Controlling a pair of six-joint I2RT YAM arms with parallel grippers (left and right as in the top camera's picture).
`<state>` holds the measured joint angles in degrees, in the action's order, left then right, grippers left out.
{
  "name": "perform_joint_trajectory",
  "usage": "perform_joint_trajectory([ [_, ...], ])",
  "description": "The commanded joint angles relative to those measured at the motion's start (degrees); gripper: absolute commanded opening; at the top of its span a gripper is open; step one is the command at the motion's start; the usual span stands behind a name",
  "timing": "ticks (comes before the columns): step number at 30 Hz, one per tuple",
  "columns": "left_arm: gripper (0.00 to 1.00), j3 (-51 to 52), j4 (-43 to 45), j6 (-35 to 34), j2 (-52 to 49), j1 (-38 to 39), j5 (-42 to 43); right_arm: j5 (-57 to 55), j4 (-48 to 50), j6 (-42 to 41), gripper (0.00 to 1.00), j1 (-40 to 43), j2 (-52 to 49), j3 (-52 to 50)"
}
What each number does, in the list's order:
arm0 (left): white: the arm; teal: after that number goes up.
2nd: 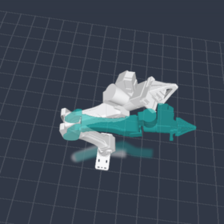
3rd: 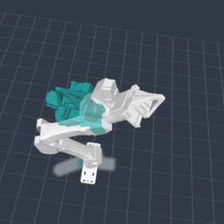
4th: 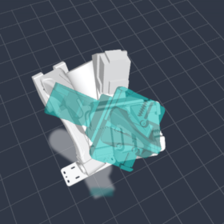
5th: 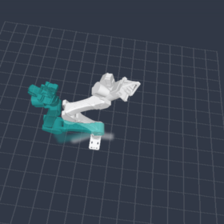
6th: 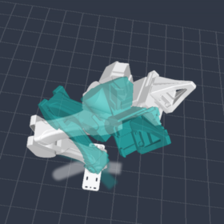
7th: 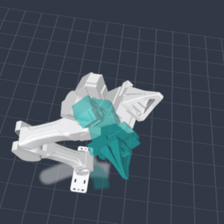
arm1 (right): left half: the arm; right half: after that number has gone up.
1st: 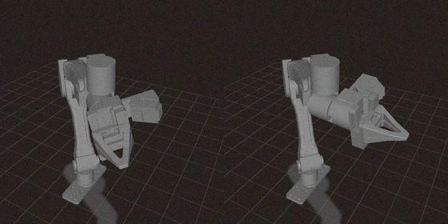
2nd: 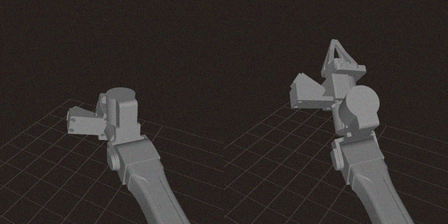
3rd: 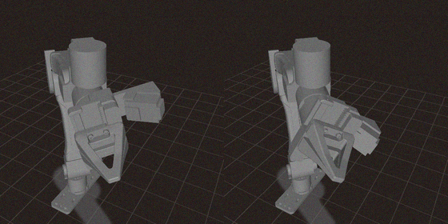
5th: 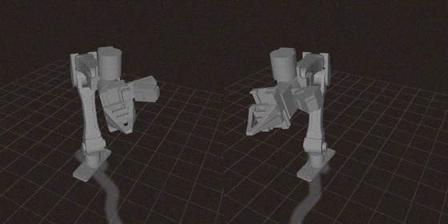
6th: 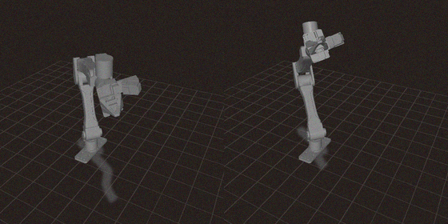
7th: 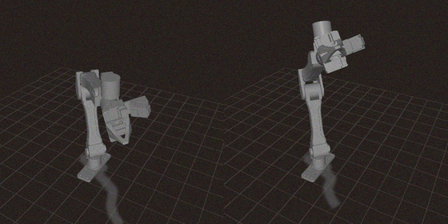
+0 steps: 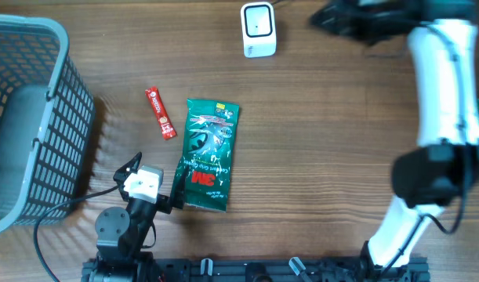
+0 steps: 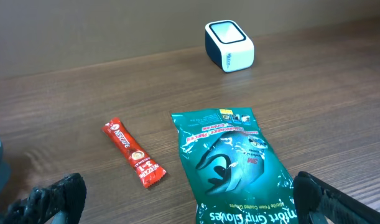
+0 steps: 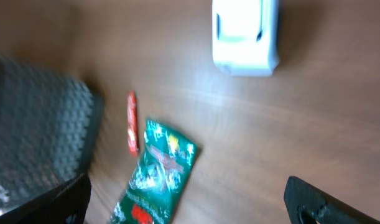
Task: Scan the item barcode
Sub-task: 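Reach the right gripper down and grasp the green 3M glove bag, then lift the glove bag up toward the scanner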
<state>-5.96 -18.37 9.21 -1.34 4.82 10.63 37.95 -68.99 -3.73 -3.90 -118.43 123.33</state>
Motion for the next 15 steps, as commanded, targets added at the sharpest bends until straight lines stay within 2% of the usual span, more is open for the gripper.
perform_joint_trajectory([
  [1,1.00,0.26,0.02,0.87,0.04,0.17,0.87,-16.02,-4.37,-8.11,1.00,-11.72,-5.86,-0.07],
  [4,1.00,0.26,0.02,0.87,0.04,0.17,0.87,-16.50,-7.48,-13.16,1.00,-22.34,-12.72,-0.07],
  [8,1.00,0.26,0.02,0.87,0.04,0.17,0.87,-17.00,-1.81,-18.03,1.00,-32.76,-21.31,-0.07],
  [10,1.00,0.26,0.02,0.87,0.04,0.17,0.87,-21.81,-2.12,-25.29,1.00,-35.69,-24.68,-0.07],
  [11,1.00,0.26,0.02,0.87,0.04,0.17,0.87,-28.55,-4.35,-33.11,1.00,-37.88,-27.80,-0.09],
  [13,1.00,0.26,0.02,0.87,0.04,0.17,0.87,-31.98,-7.34,-36.98,1.00,-39.41,-30.69,-0.09],
  [14,1.00,0.26,0.02,0.87,0.04,0.17,0.87,-31.95,-8.26,-36.87,0.86,-39.82,-31.98,-0.09],
  [15,1.00,0.26,0.02,0.87,0.04,0.17,0.87,-32.00,-9.25,-36.76,0.53,-39.91,-32.59,-0.09],
])
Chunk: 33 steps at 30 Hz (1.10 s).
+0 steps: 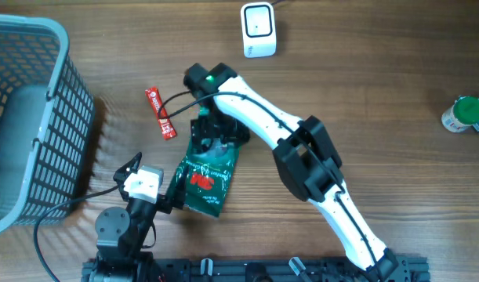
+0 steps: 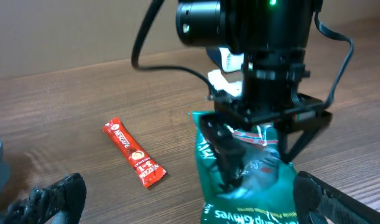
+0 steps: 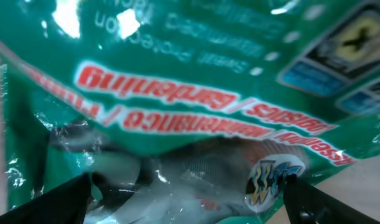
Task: Scan the item barcode
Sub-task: 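Lift the glove bag up toward the scanner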
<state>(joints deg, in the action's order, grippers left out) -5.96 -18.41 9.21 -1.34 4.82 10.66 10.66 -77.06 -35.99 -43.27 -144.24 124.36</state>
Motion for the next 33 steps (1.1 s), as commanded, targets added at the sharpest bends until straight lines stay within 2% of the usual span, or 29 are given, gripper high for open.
perform_joint_trajectory([
  [1,1.00,0.26,0.07,0.87,0.04,0.17,0.85,-4.79,-1.88,-4.48,0.24,-0.55,-6.91,-1.11],
  [2,1.00,0.26,0.07,0.87,0.04,0.17,0.85,-5.35,-2.23,-4.52,0.05,-0.46,-6.88,-1.09],
  [7,1.00,0.26,0.07,0.87,0.04,0.17,0.85,-10.05,-6.47,-3.76,0.05,0.87,-4.98,-0.87],
  [13,1.00,0.26,0.07,0.87,0.04,0.17,0.85,-7.52,-2.73,5.51,0.05,5.64,10.84,-0.87],
  [16,1.00,0.26,0.07,0.87,0.04,0.17,0.85,-0.50,1.40,14.01,0.04,7.89,18.53,-0.87],
  [18,1.00,0.26,0.07,0.87,0.04,0.17,0.85,8.26,2.69,23.98,0.04,8.87,21.29,-0.87],
  [19,1.00,0.26,0.07,0.87,0.04,0.17,0.85,17.92,2.43,34.27,0.05,9.57,21.90,-0.87],
  [23,1.00,0.26,0.07,0.87,0.04,0.17,0.85,44.24,1.07,69.70,0.05,11.58,21.84,-2.29],
  [25,1.00,0.26,0.07,0.87,0.04,0.17,0.85,54.97,1.18,84.67,0.04,12.96,21.84,-3.39],
  [28,1.00,0.26,0.07,0.87,0.04,0.17,0.85,64.83,1.62,104.67,0.04,14.58,21.84,-6.21],
  [30,1.00,0.26,0.07,0.87,0.04,0.17,0.85,69.55,6.14,111.01,0.04,15.30,21.84,-8.74],
  [33,1.00,0.26,0.07,0.87,0.04,0.17,0.85,73.77,20.46,110.97,0.04,15.17,21.68,-9.68],
])
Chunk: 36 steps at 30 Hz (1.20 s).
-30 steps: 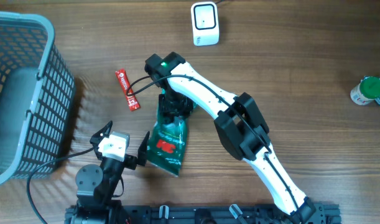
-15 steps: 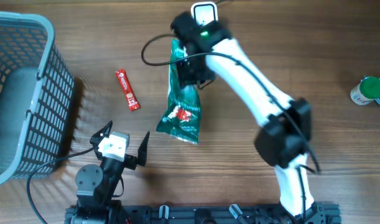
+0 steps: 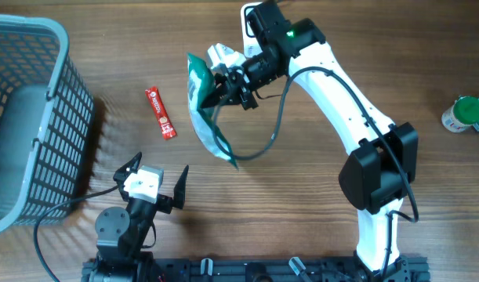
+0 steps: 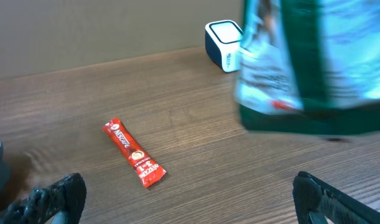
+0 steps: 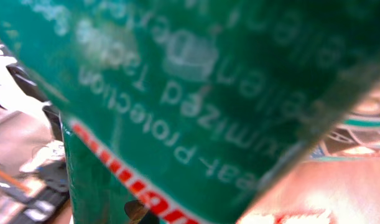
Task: Scan the item barcode
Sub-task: 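Lift the glove bag up toward the scanner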
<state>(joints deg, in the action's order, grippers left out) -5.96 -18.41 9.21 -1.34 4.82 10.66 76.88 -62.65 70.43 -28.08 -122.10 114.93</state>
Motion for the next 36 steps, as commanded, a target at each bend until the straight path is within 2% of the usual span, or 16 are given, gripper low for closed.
perform_joint_trajectory([
  [1,1.00,0.26,0.07,0.87,0.04,0.17,0.85,10.10,12.07,4.52,0.04,-0.02,-0.46,-0.24],
  [5,1.00,0.26,0.07,0.87,0.04,0.17,0.85,16.13,25.53,4.42,0.04,-0.28,-0.46,-0.26],
  [11,1.00,0.26,0.07,0.87,-0.11,0.17,0.85,16.11,34.99,4.59,0.04,-2.36,-0.48,-0.26],
  [17,1.00,0.26,0.07,0.87,-0.11,0.17,0.85,15.98,32.87,4.35,0.04,-2.34,-2.89,-0.26],
  [24,1.00,0.26,0.07,0.87,-0.11,0.17,0.85,16.09,30.86,6.21,0.05,-2.36,-10.62,-0.26],
  [31,1.00,0.26,0.07,0.87,-0.11,0.17,0.85,16.09,31.71,5.64,0.05,-1.90,-11.56,-0.26],
  [36,1.00,0.26,0.07,0.87,-0.13,0.17,0.85,16.09,31.39,-0.90,0.05,-1.05,-11.56,-0.26],
])
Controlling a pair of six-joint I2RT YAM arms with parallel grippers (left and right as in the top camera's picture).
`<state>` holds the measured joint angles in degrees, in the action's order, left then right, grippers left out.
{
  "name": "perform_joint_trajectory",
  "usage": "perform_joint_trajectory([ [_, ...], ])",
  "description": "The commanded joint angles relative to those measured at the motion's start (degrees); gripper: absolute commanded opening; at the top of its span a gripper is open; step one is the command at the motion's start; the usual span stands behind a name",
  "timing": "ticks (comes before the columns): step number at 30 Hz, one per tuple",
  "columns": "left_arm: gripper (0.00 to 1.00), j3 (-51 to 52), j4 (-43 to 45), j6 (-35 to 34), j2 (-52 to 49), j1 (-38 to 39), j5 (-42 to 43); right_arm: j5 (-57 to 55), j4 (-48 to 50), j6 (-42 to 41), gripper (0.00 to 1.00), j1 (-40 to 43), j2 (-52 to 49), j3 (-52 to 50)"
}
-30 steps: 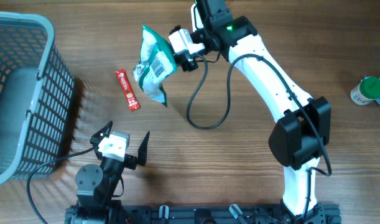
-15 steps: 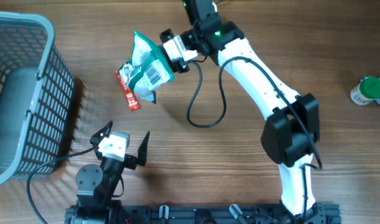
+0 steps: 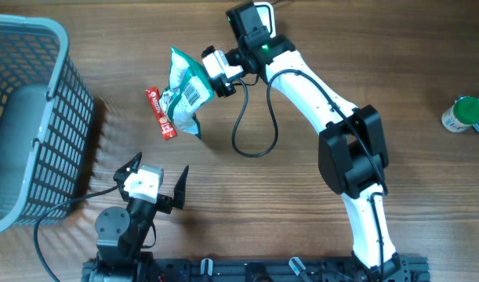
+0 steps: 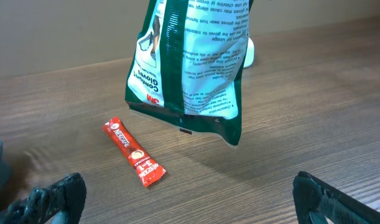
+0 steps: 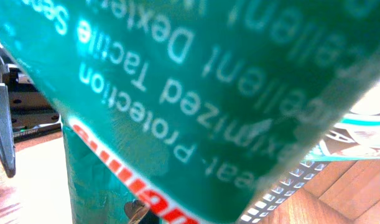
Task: Scan the item barcode
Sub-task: 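Lift the glove bag up toward the scanner, then turn the glove bag in front of the scanner window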
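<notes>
My right gripper is shut on the top edge of a green glove packet, holding it in the air left of the white scanner. The packet's back faces up, and its barcode shows in the overhead view. In the left wrist view the packet hangs above the table and hides most of the scanner. The packet fills the right wrist view and hides the fingers there. My left gripper rests open near the front edge with nothing between its fingers.
A red Nescafe sachet lies on the table just under and left of the hanging packet. A grey wire basket stands at the left. A green-capped bottle lies at the far right edge.
The right gripper has moved left and back with the packet, its wrist now over the scanner. The packet has turned, so its barcode side faces up. The left arm has not moved.
The packet first lay flat on the table, front up, with the right arm off at the back right. Then the right gripper was down on its far end. Later it held the packet lifted near the scanner, and now holds it turned, barcode side up.
</notes>
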<state>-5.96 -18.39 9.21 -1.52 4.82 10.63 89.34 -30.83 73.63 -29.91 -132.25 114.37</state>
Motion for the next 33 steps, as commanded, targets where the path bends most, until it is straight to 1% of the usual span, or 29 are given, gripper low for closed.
perform_joint_trajectory([
  [1,1.00,0.26,0.04,0.87,0.04,0.17,0.87,3.63,-0.66,-5.84,0.04,1.11,-1.42,0.31],
  [2,1.00,0.26,0.04,0.87,0.04,0.17,0.87,3.63,-2.51,-7.74,0.04,1.75,-1.42,0.31],
  [7,1.00,0.26,0.04,0.87,0.02,0.17,0.87,3.63,-13.09,-7.65,0.05,4.15,-1.42,0.31],
  [8,1.00,0.26,0.04,0.87,0.00,0.17,0.87,3.30,-16.35,-8.39,0.04,4.44,-1.42,0.31],
  [9,1.00,0.26,0.04,0.87,0.00,0.17,0.87,2.51,-18.23,-10.97,0.04,4.55,-1.42,0.31],
  [10,1.00,0.26,0.04,0.87,0.00,0.17,0.87,2.21,-18.82,-15.32,0.04,4.72,-1.42,0.31],
  [11,1.00,0.26,0.04,0.87,0.00,0.17,0.87,1.81,-18.95,-23.17,0.04,4.96,-1.42,0.31],
  [12,1.00,0.26,0.04,0.87,0.00,0.17,0.87,0.59,-19.04,-37.53,0.04,5.14,-1.42,0.31],
  [13,1.00,0.26,0.04,0.87,0.00,0.17,0.87,-1.92,-19.61,-42.75,0.04,5.14,-1.42,0.31],
  [14,1.00,0.26,0.04,0.87,0.00,0.17,0.87,-4.96,-21.22,-45.44,0.04,4.98,-1.42,0.31],
  [16,1.00,0.26,0.04,0.87,0.00,0.17,0.87,-11.76,-27.17,-47.76,0.04,4.74,-1.42,0.31],
  [17,1.00,0.26,0.04,0.87,0.00,0.17,0.87,-17.38,-30.36,-49.64,0.04,4.74,-1.42,0.31],
  [19,1.00,0.26,0.07,0.87,0.00,0.17,0.87,-29.75,-33.79,-54.58,0.04,4.74,-1.42,0.31],
  [20,1.00,0.26,0.04,0.87,0.00,0.17,0.87,-38.91,-34.29,-60.48,0.04,4.74,-1.38,0.31],
  [23,1.00,0.26,0.04,0.87,0.00,0.17,0.87,-55.19,-34.38,-69.44,0.04,4.76,-1.36,0.31],
  [25,1.00,0.26,0.04,0.87,0.00,0.17,0.87,-63.49,-34.23,-74.18,0.04,4.76,-1.36,0.33],
  [27,1.00,0.26,0.07,0.87,0.00,0.17,0.87,-65.90,-34.27,-76.94,0.04,4.76,-1.36,0.37],
  [30,1.00,0.26,0.04,0.90,0.00,0.17,0.87,-72.17,-32.46,-83.14,0.04,4.79,-1.36,0.50],
  [33,1.00,0.26,0.04,0.87,0.00,0.17,0.87,-73.07,-28.87,-85.00,0.05,5.22,-1.38,1.97],
])
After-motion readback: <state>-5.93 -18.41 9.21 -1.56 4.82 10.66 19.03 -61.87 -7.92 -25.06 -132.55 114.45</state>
